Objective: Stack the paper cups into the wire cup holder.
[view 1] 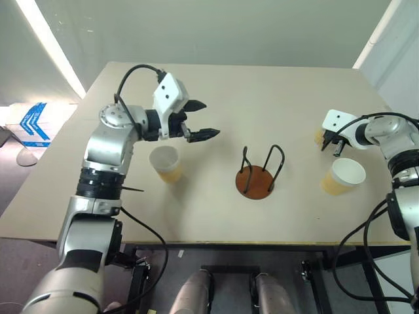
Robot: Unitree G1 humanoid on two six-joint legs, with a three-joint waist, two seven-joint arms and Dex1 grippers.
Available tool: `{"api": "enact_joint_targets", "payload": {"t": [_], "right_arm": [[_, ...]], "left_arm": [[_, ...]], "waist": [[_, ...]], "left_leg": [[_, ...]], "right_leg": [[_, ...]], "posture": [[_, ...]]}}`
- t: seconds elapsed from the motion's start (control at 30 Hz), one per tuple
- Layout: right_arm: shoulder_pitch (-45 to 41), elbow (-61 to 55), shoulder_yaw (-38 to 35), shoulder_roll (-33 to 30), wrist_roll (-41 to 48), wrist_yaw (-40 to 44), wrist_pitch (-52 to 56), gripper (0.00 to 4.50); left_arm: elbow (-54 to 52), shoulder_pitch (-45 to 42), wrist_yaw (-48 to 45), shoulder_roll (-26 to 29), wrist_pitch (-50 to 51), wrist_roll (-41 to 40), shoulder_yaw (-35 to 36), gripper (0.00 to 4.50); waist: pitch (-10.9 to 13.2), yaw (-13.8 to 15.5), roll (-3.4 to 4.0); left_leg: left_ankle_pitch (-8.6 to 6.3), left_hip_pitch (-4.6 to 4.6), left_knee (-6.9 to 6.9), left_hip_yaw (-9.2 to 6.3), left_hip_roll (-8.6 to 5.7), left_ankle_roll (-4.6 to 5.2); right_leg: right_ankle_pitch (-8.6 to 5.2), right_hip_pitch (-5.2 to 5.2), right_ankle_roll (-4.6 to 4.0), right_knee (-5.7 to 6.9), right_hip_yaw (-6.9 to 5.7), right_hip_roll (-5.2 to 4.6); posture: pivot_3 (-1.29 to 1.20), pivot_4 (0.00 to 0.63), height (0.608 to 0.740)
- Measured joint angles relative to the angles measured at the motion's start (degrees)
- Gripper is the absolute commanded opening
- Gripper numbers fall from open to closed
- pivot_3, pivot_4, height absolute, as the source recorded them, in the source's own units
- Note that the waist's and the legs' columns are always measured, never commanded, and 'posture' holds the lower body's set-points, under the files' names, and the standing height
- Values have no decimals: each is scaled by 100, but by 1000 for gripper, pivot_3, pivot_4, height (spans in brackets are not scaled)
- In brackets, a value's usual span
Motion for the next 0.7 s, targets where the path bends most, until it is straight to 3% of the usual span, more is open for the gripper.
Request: {"api": "enact_joint_targets", "payload": {"t": [0.1, 0.2, 0.27, 0.37, 0.53, 0.7], "right_arm": [[0, -220, -176, -93, 216, 519, -50, 51], [80, -1265, -535, -293, 772, 1561, 222, 51], [400, -2635, -779, -563, 1294, 2237, 825, 51], [1065, -5576, -1032, -1039, 2270, 3143, 2367, 51], [1101, -8250, -1216, -1351, 3300, 3454, 4117, 51], [1020, -9175, -1098, -1321, 3657, 3417, 4769, 51]], "left_arm": [[0, 7, -38, 62, -9, -13, 0, 4500], [-188, 172, -346, 220, 20, -244, 17, 4500], [-429, 257, -596, 253, 177, -549, 42, 4500], [-755, 294, -978, 417, 464, -992, 89, 4500], [-869, 291, -1218, 523, 577, -1152, 63, 4500], [-784, 255, -1339, 533, 545, -1134, 0, 4500]], "waist": [[1, -1, 1], [4, -16, 6], [4, -10, 5], [4, 9, 6], [4, -12, 3], [5, -13, 3]], "left_leg": [[-4, -4, -1, 0, 0, -6], [-6, -11, -6, -1, 1, -14], [11, -15, -2, -4, 9, -44], [21, -17, -4, -8, 15, -70], [19, -4, 3, -13, 17, -72], [21, -2, 4, -17, 11, -29]], "right_leg": [[-6, -3, -10, 0, 0, 0], [-22, -8, -36, 0, -3, 4], [-34, -6, -55, 1, -17, 8], [-54, -5, -63, 1, -26, 13], [-63, 5, -67, 2, -25, 15], [-62, 5, -69, 5, -19, 13]], "posture": [[0, 150, 740], [0, 150, 740], [0, 150, 740], [0, 150, 740], [0, 150, 740], [0, 150, 740]]}}
